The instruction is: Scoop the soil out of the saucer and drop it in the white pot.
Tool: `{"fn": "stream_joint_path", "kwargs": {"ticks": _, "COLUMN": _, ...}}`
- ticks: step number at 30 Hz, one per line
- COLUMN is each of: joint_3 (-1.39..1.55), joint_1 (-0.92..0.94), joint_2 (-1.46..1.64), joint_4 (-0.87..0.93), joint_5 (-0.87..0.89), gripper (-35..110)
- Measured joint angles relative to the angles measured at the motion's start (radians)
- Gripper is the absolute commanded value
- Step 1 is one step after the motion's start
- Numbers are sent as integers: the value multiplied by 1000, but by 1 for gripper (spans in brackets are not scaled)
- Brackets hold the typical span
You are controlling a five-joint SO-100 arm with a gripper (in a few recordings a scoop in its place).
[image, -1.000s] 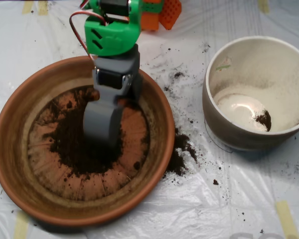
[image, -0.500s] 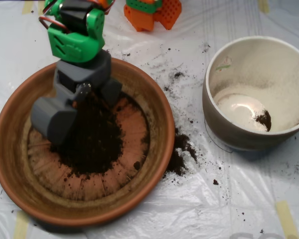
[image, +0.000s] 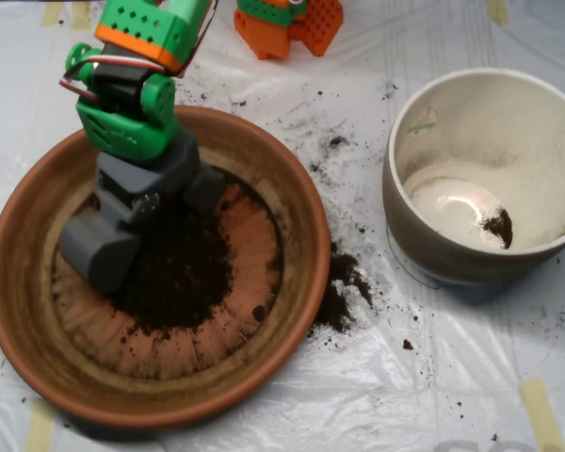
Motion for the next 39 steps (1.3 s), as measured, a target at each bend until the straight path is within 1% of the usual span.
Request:
{"fn": "stream_joint_path", "kwargs": {"ticks": 5, "joint_3": -20, "joint_1": -2, "joint_2": -20, "joint_4": 5, "joint_5": -5, "gripper": 22}}
{"fn": "stream_joint_path", "kwargs": {"ticks": 7, "joint_3": -28, "joint_1": 0, "joint_2": -20, "joint_4": -8, "joint_5": -3, "gripper": 14}}
{"fn": "stream_joint_path", "kwargs": {"ticks": 12, "joint_3": -54, "joint_1": 11, "joint_2": -21, "joint_4": -8, "joint_5": 3, "gripper": 0}}
{"fn": "stream_joint_path", "kwargs": {"ticks": 21, "joint_3": -141, "joint_1": 17, "joint_2": -77, "joint_4": 51, "joint_5": -5, "gripper": -1}}
{"fn": "stream_joint_path", "kwargs": {"ticks": 31, "joint_3": -184, "joint_1": 9, "joint_2": -71, "joint_4": 103, "joint_5": -28, "gripper": -1}}
{"fn": "stream_joint_path", "kwargs": {"ticks": 34, "joint_3": -183, "joint_1": -15, "joint_2": -15, "joint_4": 123, "joint_5": -38, "gripper": -1}}
{"fn": "stream_joint_path", "kwargs": {"ticks": 39, "joint_3": -138, "joint_1": -86, "joint_2": 181, "joint_4": 144, "joint_5": -69, "gripper": -1}}
